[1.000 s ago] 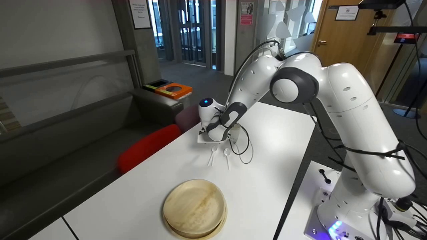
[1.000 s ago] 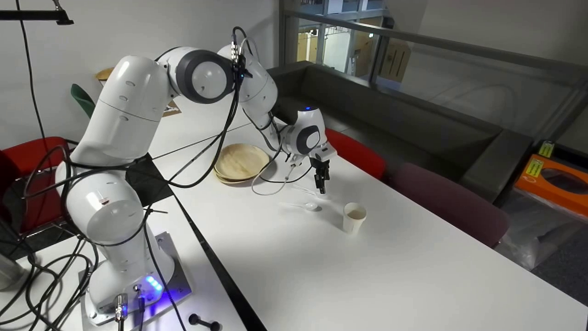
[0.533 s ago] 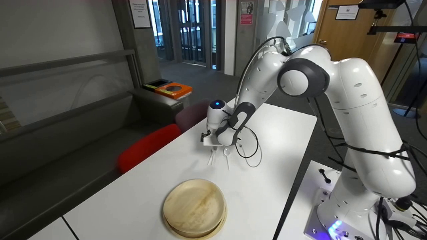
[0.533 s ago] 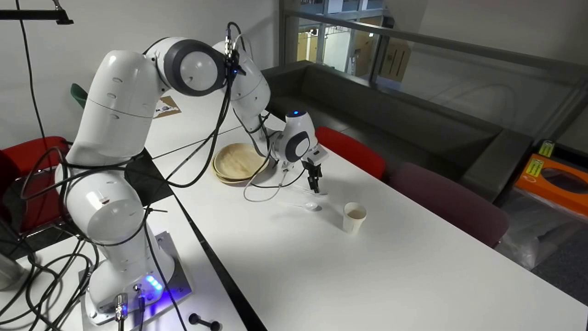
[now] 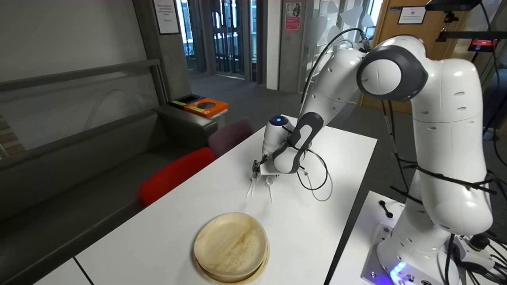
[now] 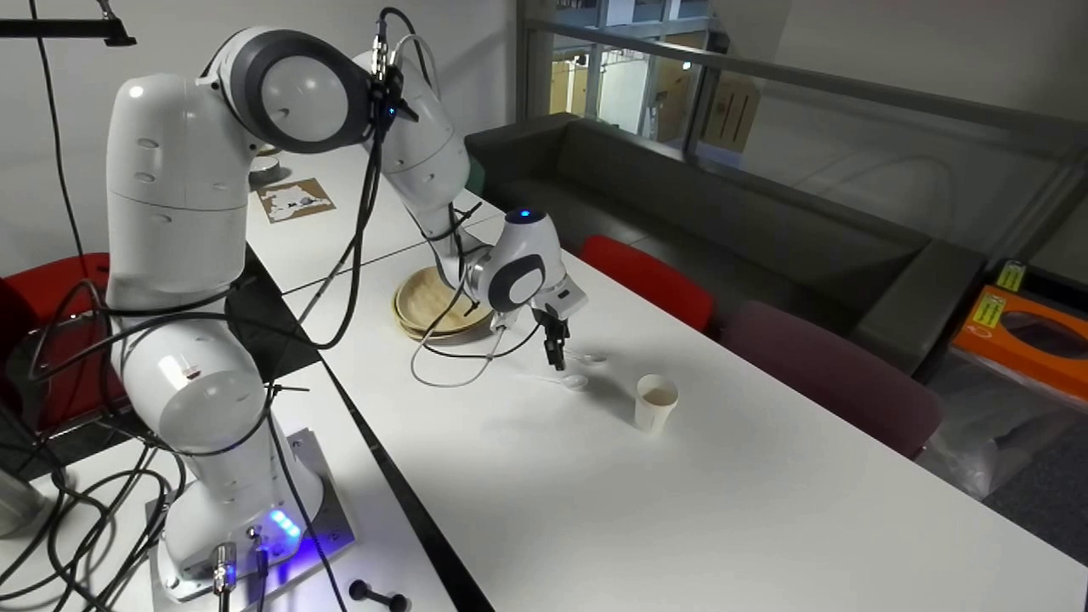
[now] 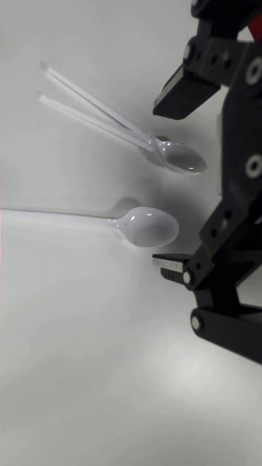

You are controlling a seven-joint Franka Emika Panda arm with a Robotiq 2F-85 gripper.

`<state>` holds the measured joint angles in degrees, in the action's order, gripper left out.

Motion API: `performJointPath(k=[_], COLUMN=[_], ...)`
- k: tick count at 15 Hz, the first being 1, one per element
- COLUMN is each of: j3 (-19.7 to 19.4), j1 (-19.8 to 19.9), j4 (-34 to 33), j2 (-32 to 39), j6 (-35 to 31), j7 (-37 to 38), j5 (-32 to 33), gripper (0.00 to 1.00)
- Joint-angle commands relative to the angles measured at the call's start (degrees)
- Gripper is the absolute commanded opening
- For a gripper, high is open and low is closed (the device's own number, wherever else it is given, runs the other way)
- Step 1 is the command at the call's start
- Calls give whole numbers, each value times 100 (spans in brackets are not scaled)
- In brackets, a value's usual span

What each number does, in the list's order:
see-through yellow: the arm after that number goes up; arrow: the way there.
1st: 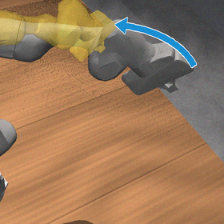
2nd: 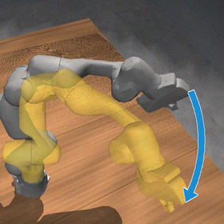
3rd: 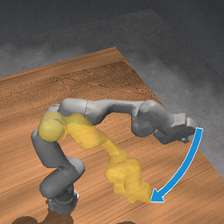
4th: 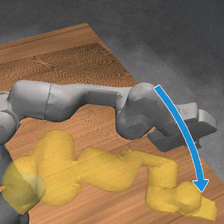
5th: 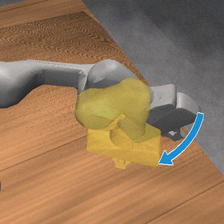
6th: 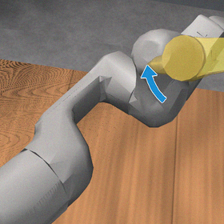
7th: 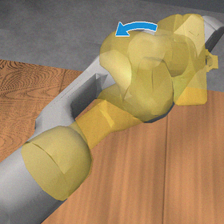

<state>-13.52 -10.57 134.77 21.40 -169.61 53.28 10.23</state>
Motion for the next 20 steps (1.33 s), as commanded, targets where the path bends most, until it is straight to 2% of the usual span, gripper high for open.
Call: performJointPath(k=[1, 4, 8, 15, 20], j3=[370, 650, 686, 508, 554], j1=[281, 470, 612, 656, 657], j4=[585, 564, 294, -558, -1011], j2=[-425, -265, -77, 436, 908], j6=[144, 466, 962, 1197, 1342], j7=[-641, -978, -1109, -973, -1055], j5=[-605, -1185, -1682, -1677, -1734], gripper=[100, 100, 100, 100, 100])
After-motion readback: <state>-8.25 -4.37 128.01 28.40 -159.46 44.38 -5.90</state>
